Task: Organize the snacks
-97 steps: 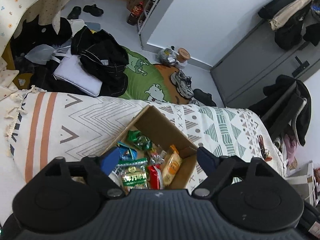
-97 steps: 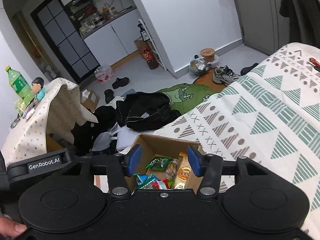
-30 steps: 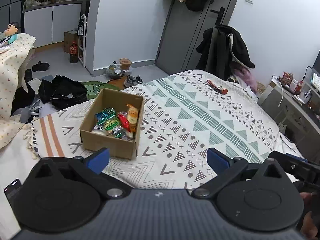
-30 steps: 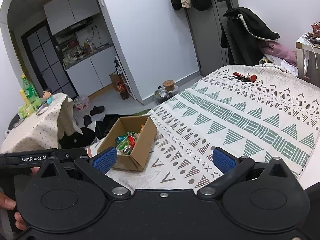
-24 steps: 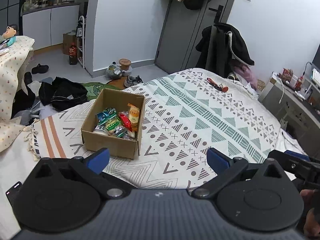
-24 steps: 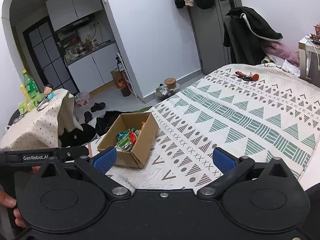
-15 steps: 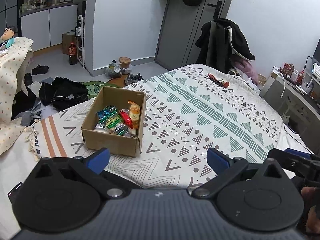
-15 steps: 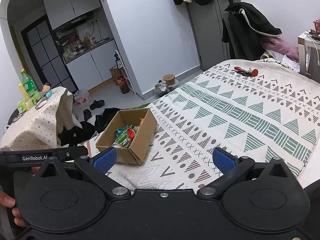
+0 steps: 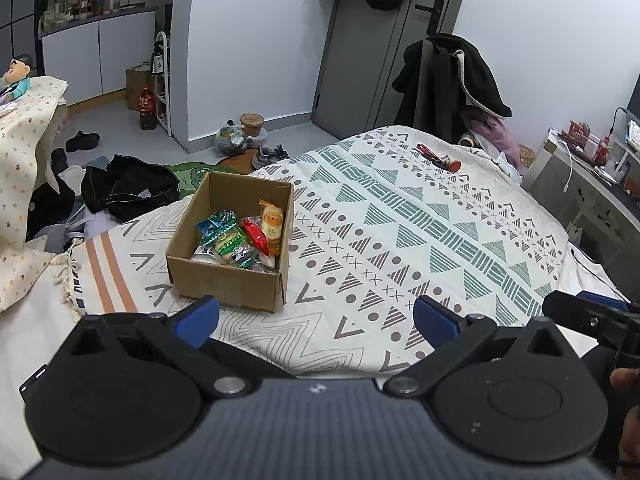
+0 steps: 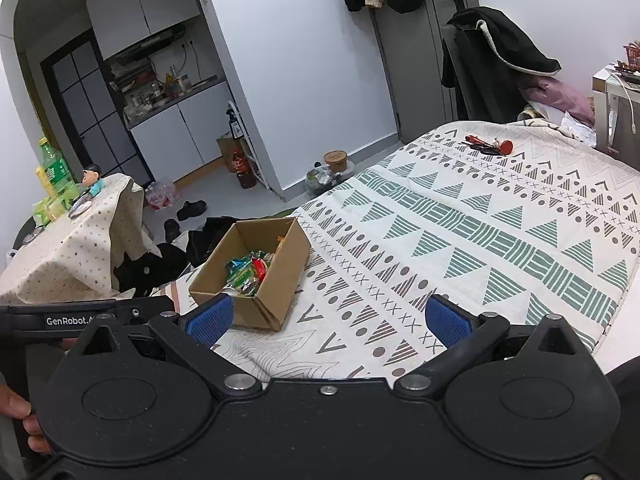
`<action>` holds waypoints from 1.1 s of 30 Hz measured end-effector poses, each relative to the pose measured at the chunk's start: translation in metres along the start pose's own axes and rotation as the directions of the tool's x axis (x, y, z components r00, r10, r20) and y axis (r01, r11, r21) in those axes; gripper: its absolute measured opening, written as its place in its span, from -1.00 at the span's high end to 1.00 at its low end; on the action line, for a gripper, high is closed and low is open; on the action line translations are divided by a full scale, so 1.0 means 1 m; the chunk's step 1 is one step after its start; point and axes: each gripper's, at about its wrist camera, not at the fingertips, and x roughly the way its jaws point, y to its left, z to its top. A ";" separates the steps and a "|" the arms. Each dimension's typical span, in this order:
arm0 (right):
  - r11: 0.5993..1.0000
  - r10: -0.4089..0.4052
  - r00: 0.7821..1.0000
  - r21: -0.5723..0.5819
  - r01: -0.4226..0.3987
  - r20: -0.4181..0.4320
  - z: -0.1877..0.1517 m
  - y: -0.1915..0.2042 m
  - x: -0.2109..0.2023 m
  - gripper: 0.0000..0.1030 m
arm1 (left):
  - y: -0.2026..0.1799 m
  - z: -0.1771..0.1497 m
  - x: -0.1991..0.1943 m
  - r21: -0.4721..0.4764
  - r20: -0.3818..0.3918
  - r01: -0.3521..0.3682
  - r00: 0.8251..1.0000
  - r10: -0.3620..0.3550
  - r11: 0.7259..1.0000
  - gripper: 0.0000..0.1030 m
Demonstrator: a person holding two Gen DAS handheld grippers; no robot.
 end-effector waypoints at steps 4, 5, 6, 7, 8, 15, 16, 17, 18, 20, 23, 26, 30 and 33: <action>1.000 0.001 1.000 0.006 -0.001 -0.003 0.000 -0.001 0.001 -1.00 | -0.001 0.000 0.000 0.001 -0.001 -0.001 1.000 0.001 1.000 -0.99; 1.000 0.001 1.000 0.008 -0.001 -0.004 0.000 0.000 0.001 -1.00 | -0.001 0.000 0.000 0.001 -0.001 -0.002 1.000 0.002 1.000 -0.99; 1.000 0.002 1.000 0.007 -0.002 -0.004 0.000 0.000 0.001 -1.00 | -0.001 0.000 0.000 0.001 -0.001 -0.004 1.000 0.004 1.000 -0.99; 1.000 0.001 1.000 0.006 -0.001 -0.003 0.000 0.000 0.001 -1.00 | 0.000 -0.001 0.000 -0.001 -0.001 -0.006 1.000 0.006 1.000 -0.99; 1.000 0.000 1.000 0.006 0.000 -0.004 0.000 0.000 0.001 -1.00 | 0.000 -0.001 0.000 -0.003 -0.002 -0.007 1.000 0.007 1.000 -0.99; 1.000 0.001 1.000 0.007 -0.001 -0.004 0.000 0.000 0.001 -1.00 | 0.001 -0.002 0.000 -0.003 -0.004 -0.009 1.000 0.009 1.000 -0.99; 1.000 0.001 1.000 0.008 -0.001 -0.004 0.000 0.000 0.001 -1.00 | 0.001 -0.002 0.000 -0.002 -0.004 -0.008 1.000 0.008 1.000 -0.99; 1.000 0.001 1.000 0.009 -0.001 -0.005 0.000 0.000 0.001 -1.00 | 0.001 -0.002 0.000 -0.001 -0.005 -0.008 1.000 0.008 1.000 -0.99; 1.000 0.002 1.000 0.009 -0.002 -0.004 0.000 0.000 0.001 -1.00 | 0.001 -0.002 0.000 -0.001 -0.005 -0.008 1.000 0.008 1.000 -0.99; 1.000 0.001 1.000 0.007 -0.001 -0.004 0.000 0.000 0.001 -1.00 | 0.001 -0.002 0.000 0.001 -0.005 -0.008 1.000 0.008 1.000 -0.99; 1.000 0.002 1.000 0.009 -0.002 -0.003 0.000 0.000 0.000 -1.00 | 0.001 -0.002 0.000 0.001 -0.005 -0.013 1.000 0.013 1.000 -0.99; 1.000 0.002 1.000 0.006 -0.002 -0.003 0.000 0.000 0.000 -1.00 | 0.001 -0.003 -0.001 0.001 -0.008 -0.012 1.000 0.012 1.000 -0.99; 1.000 0.003 1.000 0.006 -0.003 -0.004 -0.001 0.000 0.000 -1.00 | 0.001 -0.004 -0.001 0.002 -0.009 -0.014 1.000 0.014 1.000 -0.99; 1.000 0.003 1.000 0.006 -0.003 -0.005 -0.001 0.000 0.000 -1.00 | 0.001 -0.004 -0.001 0.003 -0.010 -0.014 1.000 0.014 1.000 -0.99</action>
